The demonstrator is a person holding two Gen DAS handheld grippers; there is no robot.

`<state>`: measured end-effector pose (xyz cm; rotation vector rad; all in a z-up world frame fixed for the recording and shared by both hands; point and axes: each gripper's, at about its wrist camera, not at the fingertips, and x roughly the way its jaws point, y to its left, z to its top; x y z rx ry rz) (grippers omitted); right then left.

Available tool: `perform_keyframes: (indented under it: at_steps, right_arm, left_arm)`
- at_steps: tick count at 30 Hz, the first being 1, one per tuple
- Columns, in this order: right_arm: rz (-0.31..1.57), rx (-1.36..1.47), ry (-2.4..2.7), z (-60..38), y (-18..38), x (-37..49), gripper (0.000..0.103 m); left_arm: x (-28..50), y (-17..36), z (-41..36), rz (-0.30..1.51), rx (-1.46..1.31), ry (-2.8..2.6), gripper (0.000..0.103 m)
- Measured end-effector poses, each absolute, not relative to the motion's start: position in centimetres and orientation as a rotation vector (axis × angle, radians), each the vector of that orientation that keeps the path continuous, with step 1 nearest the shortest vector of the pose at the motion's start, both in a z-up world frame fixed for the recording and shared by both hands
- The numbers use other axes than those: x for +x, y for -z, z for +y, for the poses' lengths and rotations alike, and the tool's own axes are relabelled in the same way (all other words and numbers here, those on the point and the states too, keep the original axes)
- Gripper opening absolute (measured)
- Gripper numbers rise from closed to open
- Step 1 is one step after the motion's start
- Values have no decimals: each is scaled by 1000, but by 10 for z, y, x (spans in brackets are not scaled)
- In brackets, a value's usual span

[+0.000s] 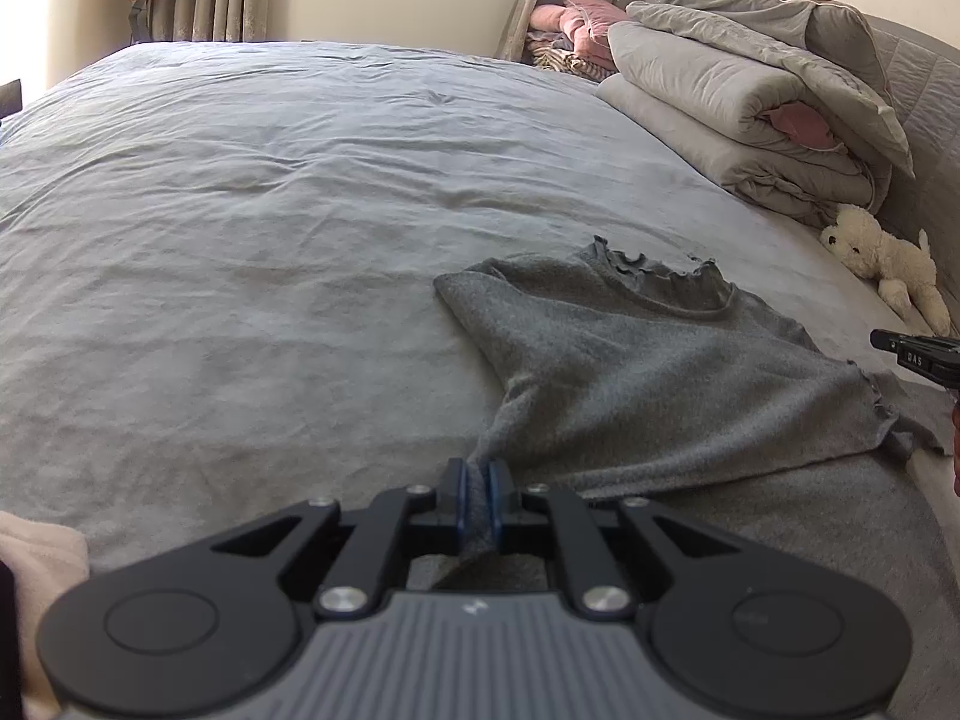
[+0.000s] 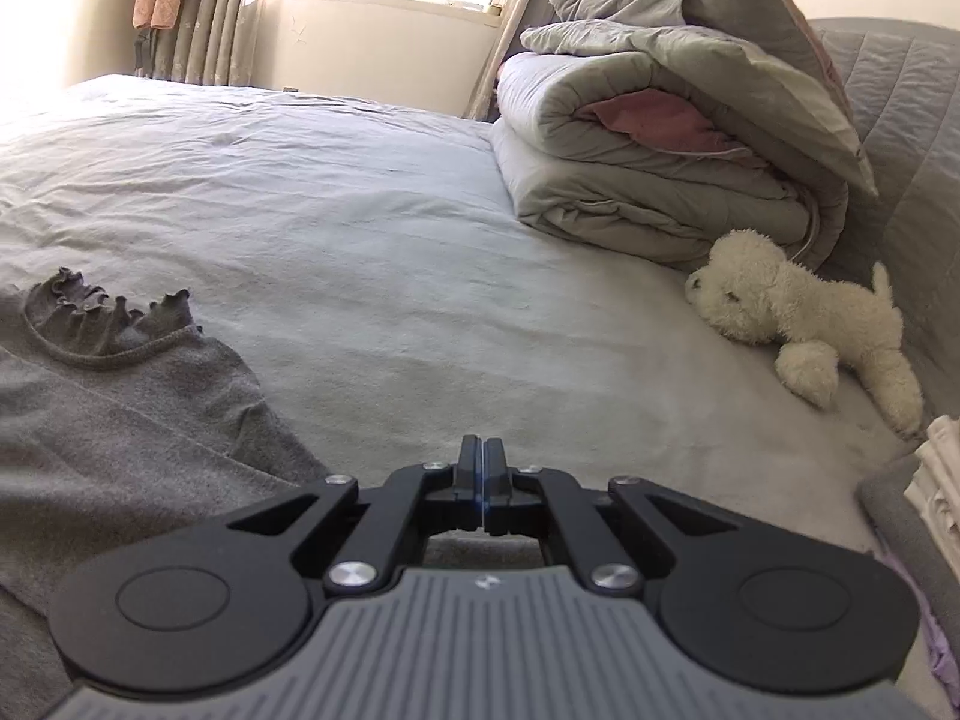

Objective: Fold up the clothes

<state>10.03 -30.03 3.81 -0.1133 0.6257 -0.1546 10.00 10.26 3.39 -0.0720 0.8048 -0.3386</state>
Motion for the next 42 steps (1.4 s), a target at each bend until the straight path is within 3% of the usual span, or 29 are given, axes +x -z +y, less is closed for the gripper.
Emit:
perform_keyframes:
  at_steps: [2, 3, 4, 5, 7, 9, 10, 11, 12, 15, 24, 26, 28, 30, 36, 42]
  right_arm:
    - [647, -30, 74, -305, -38, 103, 37]
    - [652, -4, 56, -306, -38, 105, 59]
    - [651, 5, 53, -304, -37, 108, 61]
    - [660, 4, 42, -301, -35, 112, 61]
    - [700, 5, -11, -294, -28, 117, 57]
    - [729, -44, -60, -283, -18, 118, 30]
    - [725, -85, -70, -277, -16, 118, 9]
    - [722, -130, -67, -271, -17, 118, 4]
    - [714, -154, -47, -268, -19, 119, 4]
    - [621, -197, 24, -263, -30, 119, 4]
    - [645, -254, 94, -264, -5, 129, 5]
    - [642, -141, 81, -274, -21, 126, 13]
    - [622, -39, 80, -280, -38, 122, 32]
    - [607, 3, 65, -277, -50, 117, 39]
    - [624, -31, -205, -205, -62, 97, 44]
    - [544, -377, -499, -85, -50, 41, 44]
  left_arm:
    - [100, -36, 105, 802, -93, 334, 20]
    - [100, -37, 107, 796, -113, 330, 24]
    - [100, -39, 109, 784, -130, 328, 33]
    - [100, -41, 110, 770, -145, 328, 42]
    - [99, -42, 109, 752, -164, 335, 49]
    - [99, -38, 103, 755, -147, 341, 49]
    - [99, -35, 98, 764, -115, 337, 45]
    - [98, -31, 93, 772, -83, 333, 24]
    - [98, -28, 90, 781, -51, 328, 15]
    - [97, -29, 90, 780, -41, 323, 7]
    - [97, -30, 93, 771, -42, 323, 6]
    - [99, -31, 96, 780, -53, 319, 8]
    - [100, -34, 101, 789, -83, 315, 9]
    - [101, -37, 107, 792, -117, 299, 9]
    - [105, -45, 127, 794, -201, 248, 8]
    - [109, -55, 151, 812, -325, 207, 11]
